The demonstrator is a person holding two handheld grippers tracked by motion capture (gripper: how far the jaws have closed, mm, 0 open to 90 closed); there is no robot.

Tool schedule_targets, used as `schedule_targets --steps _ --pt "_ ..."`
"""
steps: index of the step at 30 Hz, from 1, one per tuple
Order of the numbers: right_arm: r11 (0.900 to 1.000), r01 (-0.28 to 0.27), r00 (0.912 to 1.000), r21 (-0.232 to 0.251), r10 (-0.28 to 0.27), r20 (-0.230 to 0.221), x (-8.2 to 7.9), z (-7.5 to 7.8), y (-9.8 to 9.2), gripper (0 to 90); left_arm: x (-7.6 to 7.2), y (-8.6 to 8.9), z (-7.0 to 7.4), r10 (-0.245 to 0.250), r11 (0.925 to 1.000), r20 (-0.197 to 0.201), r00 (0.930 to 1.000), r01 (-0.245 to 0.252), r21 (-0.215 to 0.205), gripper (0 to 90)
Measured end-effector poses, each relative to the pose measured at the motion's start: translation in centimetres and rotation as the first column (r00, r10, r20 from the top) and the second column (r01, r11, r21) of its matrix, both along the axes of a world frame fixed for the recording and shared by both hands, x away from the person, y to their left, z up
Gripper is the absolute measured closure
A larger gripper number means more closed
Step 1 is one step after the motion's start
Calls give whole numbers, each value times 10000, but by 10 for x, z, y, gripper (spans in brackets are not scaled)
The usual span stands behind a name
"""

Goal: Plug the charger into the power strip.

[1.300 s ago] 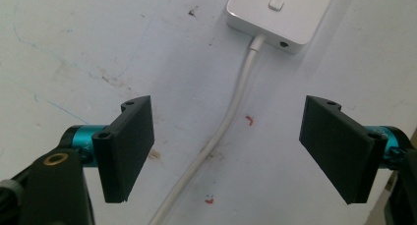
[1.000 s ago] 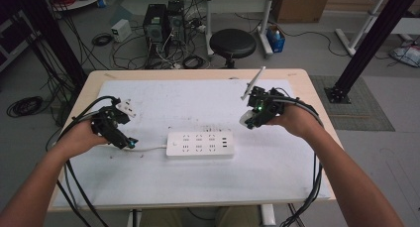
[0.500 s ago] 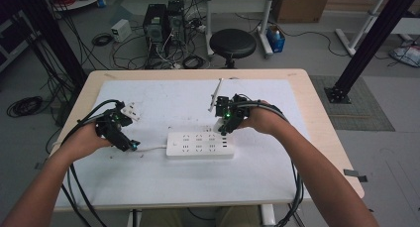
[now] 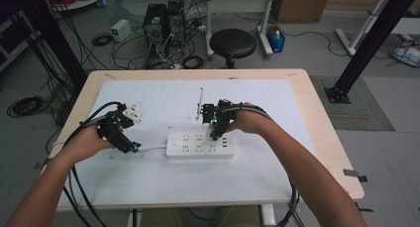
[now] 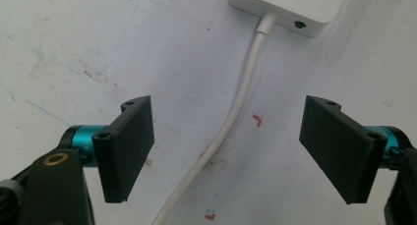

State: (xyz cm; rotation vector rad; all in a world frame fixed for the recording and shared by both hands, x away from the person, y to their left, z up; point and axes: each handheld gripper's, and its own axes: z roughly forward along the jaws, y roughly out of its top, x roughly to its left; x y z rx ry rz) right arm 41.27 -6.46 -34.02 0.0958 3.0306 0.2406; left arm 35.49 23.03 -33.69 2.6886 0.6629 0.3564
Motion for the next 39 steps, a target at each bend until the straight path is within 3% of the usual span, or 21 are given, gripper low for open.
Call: schedule_targets --steps 2,6,9,13,17,21,26,29,31,34,39 --pt "9997 -75 10000 -244 76 31 1 -4 3 620 0 2 1 -105 9998 -12 9999 105 166 209" --pt "9995 -116 9999 -310 116 4 3 -5 6 620 -1 3 -1 56 10000 18 10000 -56 -21 209" --pt "9978 -319 9995 -578 316 -67 2 -8 9 621 0 5 -2 -15 10000 6 10000 15 37 209" --pt "9964 -203 9996 -826 187 -191 3 -7 14 622 1 3 -4 -67 9999 -44 10000 67 80 209" --pt "9930 -643 9979 -992 644 -24 1 -8 17 622 0 2 -7 30 9999 -31 10000 -30 -137 210" --pt "9914 -609 9979 -1160 577 -307 7 -8 20 622 -1 2 -8 29 10000 -65 10000 -30 -90 209" --pt "9921 -264 9996 -1228 270 28 0 -9 23 623 -1 4 -6 -29 9999 -8 10000 29 -116 209" --pt "9922 -321 9990 -1207 355 258 -4 -11 23 624 -1 5 -7 93 9996 -12 10000 -93 -252 209" --pt "9890 -644 9962 -1333 715 494 -7 -19 22 624 -1 6 -7 45 9998 -7 10000 -45 -212 209" --pt "9920 -655 9975 -1083 681 205 -1 -18 20 625 0 7 -8 46 9997 -33 10000 -46 -246 209" --pt "9892 -649 9976 -1314 611 -323 8 -18 24 627 3 4 -11 -34 9996 -64 10000 32 -281 209"
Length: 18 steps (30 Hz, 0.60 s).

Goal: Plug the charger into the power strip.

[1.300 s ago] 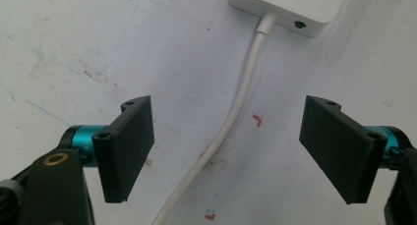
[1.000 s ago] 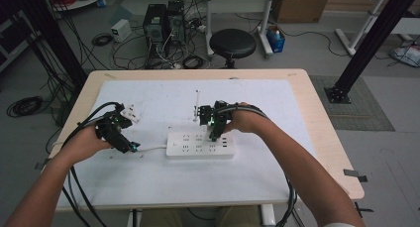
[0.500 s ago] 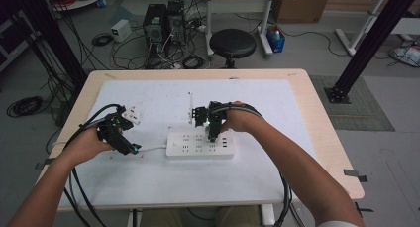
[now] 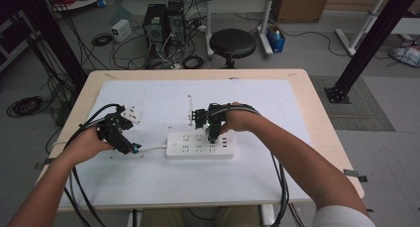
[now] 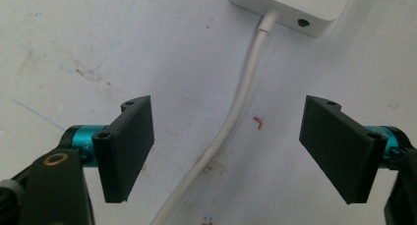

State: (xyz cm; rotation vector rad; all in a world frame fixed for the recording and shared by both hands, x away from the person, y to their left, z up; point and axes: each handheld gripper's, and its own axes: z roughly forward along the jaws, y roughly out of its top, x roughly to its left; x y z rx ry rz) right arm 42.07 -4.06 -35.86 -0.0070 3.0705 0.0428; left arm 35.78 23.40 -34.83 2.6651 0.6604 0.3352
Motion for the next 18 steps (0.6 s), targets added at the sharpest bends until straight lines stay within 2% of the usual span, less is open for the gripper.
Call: schedule_targets --steps 2,3,6,12,13,17,18 --pt "9996 234 9997 -127 -236 -114 1 -1 2 627 1 -1 -1 -18 10000 -2 10000 18 -37 209" --pt "9998 119 9999 -173 -119 12 0 -2 4 627 1 -2 -2 -36 10000 -32 10000 36 -41 209" --pt "9993 109 9999 -370 -108 27 -1 -3 8 627 1 0 -2 -46 10000 -54 10000 46 -2 210" --pt "9995 128 9998 -284 -132 -133 2 -6 6 626 1 4 -3 82 9998 -23 10000 -83 -200 209" --pt "9996 104 9999 -263 -106 -94 2 -7 6 626 1 3 -4 170 9993 -18 9999 -170 -333 209" --pt "9995 277 9983 151 -284 505 -8 -9 0 621 2 3 -5 55 9997 -68 10000 -57 -220 209" --pt "9993 258 9984 252 -271 500 -7 -10 -1 622 2 3 -5 42 9998 -69 10000 -43 -202 209"
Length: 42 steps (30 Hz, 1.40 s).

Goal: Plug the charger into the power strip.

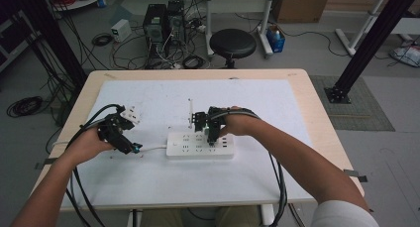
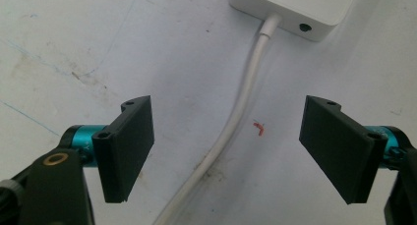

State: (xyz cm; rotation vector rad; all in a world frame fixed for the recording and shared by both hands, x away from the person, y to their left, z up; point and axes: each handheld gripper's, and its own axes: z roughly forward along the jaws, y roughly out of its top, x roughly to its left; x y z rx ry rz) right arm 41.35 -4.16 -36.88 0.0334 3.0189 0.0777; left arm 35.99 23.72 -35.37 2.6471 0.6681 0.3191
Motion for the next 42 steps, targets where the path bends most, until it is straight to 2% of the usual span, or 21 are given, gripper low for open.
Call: schedule_targets --steps 2,7,12,14,15,17,18,20,22,23,24,26,27,28,30,34,35,37,38,40,42 --pt "10000 24 9999 -11 -24 -129 2 -1 0 623 0 1 -1 22 10000 -39 10000 -23 -52 209" --pt "10000 82 9928 44 -76 -1196 18 -1 -1 622 2 5 -1 68 10000 -73 10000 -68 -45 209" --pt "9995 -178 9943 254 204 -1045 17 -3 -3 608 3 2 -3 56 9999 -123 9999 -57 -86 209" --pt "9997 -137 9952 181 154 -961 15 -6 -6 444 4 2 -3 -18 10000 -122 9999 18 -32 209" --pt "9987 197 9941 466 -146 -1077 16 -6 -10 371 4 2 -3 -18 10000 -150 9999 17 -38 209" --pt "9864 790 9882 1440 -584 -1418 18 0 -21 270 5 4 -3 -10 10000 -140 9999 9 -68 209" --pt "9765 964 9865 1926 -681 -1486 19 5 -27 210 5 4 -2 -1 10000 -137 9999 0 -87 209" --pt "9507 1449 9819 2740 -1040 -1586 21 16 -40 200 6 4 -2 14 9998 -120 9999 -16 -173 209" --pt "9294 1981 9775 3113 -1638 -1330 22 24 -50 199 7 4 -1 -14 9999 -88 10000 13 -145 209" --pt "9103 2383 9707 3386 -2119 -1137 21 30 -56 176 6 3 -2 5 9998 -78 10000 -7 -216 209" --pt "9005 2508 9680 3553 -2288 -1032 21 34 -62 79 6 3 -1 -21 9998 -70 10000 19 -174 209" --pt "8906 2843 9583 3551 -2747 -784 20 43 -73 36 6 3 -1 -62 9999 -63 10000 61 -154 209" --pt "8883 3085 9510 3401 -2961 -892 21 45 -78 36 5 3 -1 -29 9998 -54 10000 28 -214 209" --pt "8905 3232 9463 3201 -3024 -1141 22 46 -83 36 5 3 -1 -17 9998 -29 10000 16 -215 209" --pt "9094 3044 9518 2833 -2789 -1275 18 47 -88 35 4 4 0 -68 9998 -10 10000 68 -207 209" --pt "9215 3148 9492 2275 -3056 -755 11 48 -92 6 2 4 2 -83 9997 32 10000 84 -210 209" --pt "9291 3065 9518 2071 -3024 -517 10 48 -94 6 1 4 3 -86 9997 78 9999 88 -243 209" --pt "9283 3200 9466 1893 -3216 -230 6 51 -98 6 0 5 5 -148 9996 112 9998 151 -218 209" --pt "9161 3384 9389 2150 -3439 -125 2 58 -103 6 -2 5 6 -102 9995 175 9998 107 -293 210" --pt "9110 3428 9363 2293 -3511 -52 1 61 -106 6 -2 5 6 -43 9992 212 9998 52 -409 209" --pt "8872 3872 9176 2508 -3974 -109 -5 71 -117 7 -3 7 10 -59 9990 262 9996 70 -431 209"
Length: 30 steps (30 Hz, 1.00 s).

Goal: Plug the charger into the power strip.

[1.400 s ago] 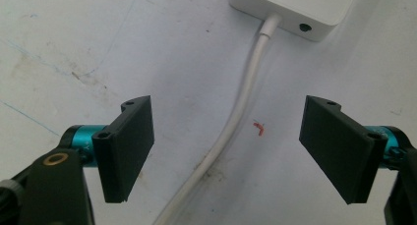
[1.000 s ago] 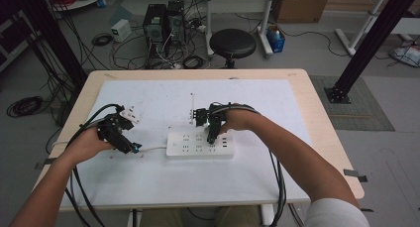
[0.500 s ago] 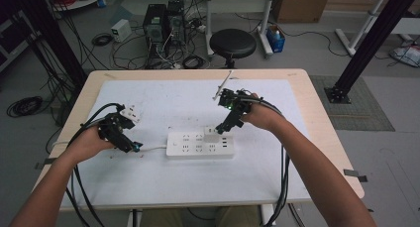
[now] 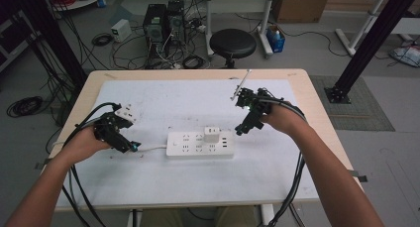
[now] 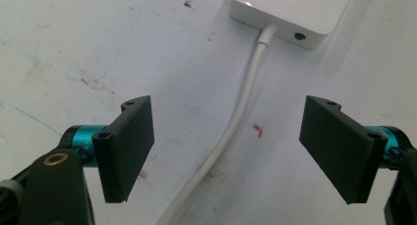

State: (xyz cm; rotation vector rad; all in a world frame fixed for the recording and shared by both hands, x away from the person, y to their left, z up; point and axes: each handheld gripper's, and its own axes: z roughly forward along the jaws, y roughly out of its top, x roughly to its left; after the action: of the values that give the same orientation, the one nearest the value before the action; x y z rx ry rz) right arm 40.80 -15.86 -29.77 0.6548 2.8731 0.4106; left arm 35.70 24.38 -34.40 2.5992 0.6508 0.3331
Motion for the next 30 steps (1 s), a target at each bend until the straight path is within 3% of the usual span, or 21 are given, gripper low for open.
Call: schedule_targets --steps 2,9,11,13,17,21,27,30 --pt "9999 55 9999 84 -53 -161 -4 3 -7 7 -1 0 2 10 10000 52 10000 -10 -35 209" --pt "9955 936 9955 132 -938 156 -25 8 -38 7 -2 -5 8 33 10000 228 9997 -32 -59 209" --pt "9921 1244 9920 147 -1247 218 -31 8 -49 7 -3 -5 9 90 9999 257 9996 -88 -77 209" --pt "9820 1861 9822 306 -1868 208 -40 5 -64 7 -2 -5 9 140 9999 275 9995 -139 -72 209" --pt "9776 2055 9784 455 -2062 112 -45 -1 -75 7 -1 -4 11 275 9992 446 9986 -261 -314 209" --pt "9676 2362 9714 896 -2374 30 -50 -8 -84 7 0 -4 12 404 9983 535 9977 -381 -439 209" --pt "9600 2561 9661 1134 -2581 31 -54 -11 -92 7 -1 -3 14 516 9977 577 9970 -489 -460 209" --pt "9623 2430 9693 1219 -2458 87 -56 -12 -94 7 -1 -4 14 531 9972 560 9970 -500 -547 209"
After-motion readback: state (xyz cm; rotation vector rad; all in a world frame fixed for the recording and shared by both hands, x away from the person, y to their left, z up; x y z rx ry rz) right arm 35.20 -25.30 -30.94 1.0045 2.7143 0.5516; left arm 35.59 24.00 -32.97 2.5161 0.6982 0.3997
